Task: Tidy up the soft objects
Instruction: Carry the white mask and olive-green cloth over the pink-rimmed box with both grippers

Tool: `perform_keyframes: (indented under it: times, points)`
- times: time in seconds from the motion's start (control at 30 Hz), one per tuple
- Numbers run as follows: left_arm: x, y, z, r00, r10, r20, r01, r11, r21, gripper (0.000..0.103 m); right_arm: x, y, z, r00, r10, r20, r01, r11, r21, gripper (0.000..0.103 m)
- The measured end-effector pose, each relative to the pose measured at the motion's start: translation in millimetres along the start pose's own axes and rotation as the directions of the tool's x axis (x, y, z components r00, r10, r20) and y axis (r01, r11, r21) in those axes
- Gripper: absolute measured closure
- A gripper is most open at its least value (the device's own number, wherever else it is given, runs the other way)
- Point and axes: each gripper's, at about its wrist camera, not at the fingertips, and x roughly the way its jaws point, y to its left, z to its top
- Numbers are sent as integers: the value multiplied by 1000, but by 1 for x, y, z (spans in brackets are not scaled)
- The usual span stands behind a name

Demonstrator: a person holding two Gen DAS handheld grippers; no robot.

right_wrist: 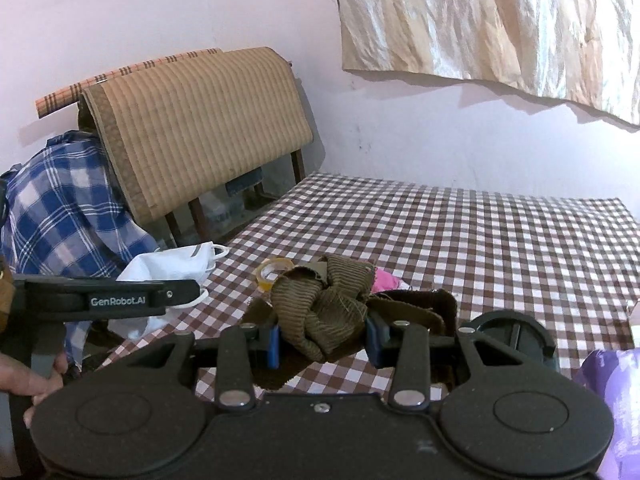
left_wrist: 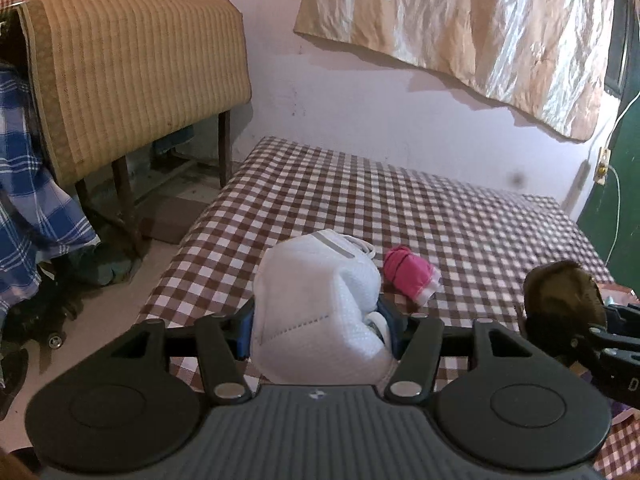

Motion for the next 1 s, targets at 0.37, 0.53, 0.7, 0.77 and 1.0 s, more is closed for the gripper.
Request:
perform_keyframes:
  times: [0.37, 0.53, 0.7, 0.77, 1.0]
  points:
    - [-16, -7, 2, 1000, -7, 31, 8, 1000, -15, 43, -20, -12, 11, 999, -26, 37, 27, 999, -20, 56]
    - [-19, -12, 2, 999, -14, 37, 15, 1000, -9, 43, -25, -17, 13, 998, -37, 49, 38, 999, -14, 56]
    - [-20, -14, 2, 999, -22, 40, 23, 1000, -6, 43, -30, -21, 15, 997, -49, 57, 49, 999, -11, 56]
    - [-21, -14, 2, 999, -27, 40, 27, 1000, -6, 43, -31, -23, 15, 997, -53, 59, 53, 999, -10, 56]
    - [-21, -18, 2, 998, -40, 37, 40, 999, -4, 43, -34, -24, 17, 996, -63, 60, 64, 998, -14, 56]
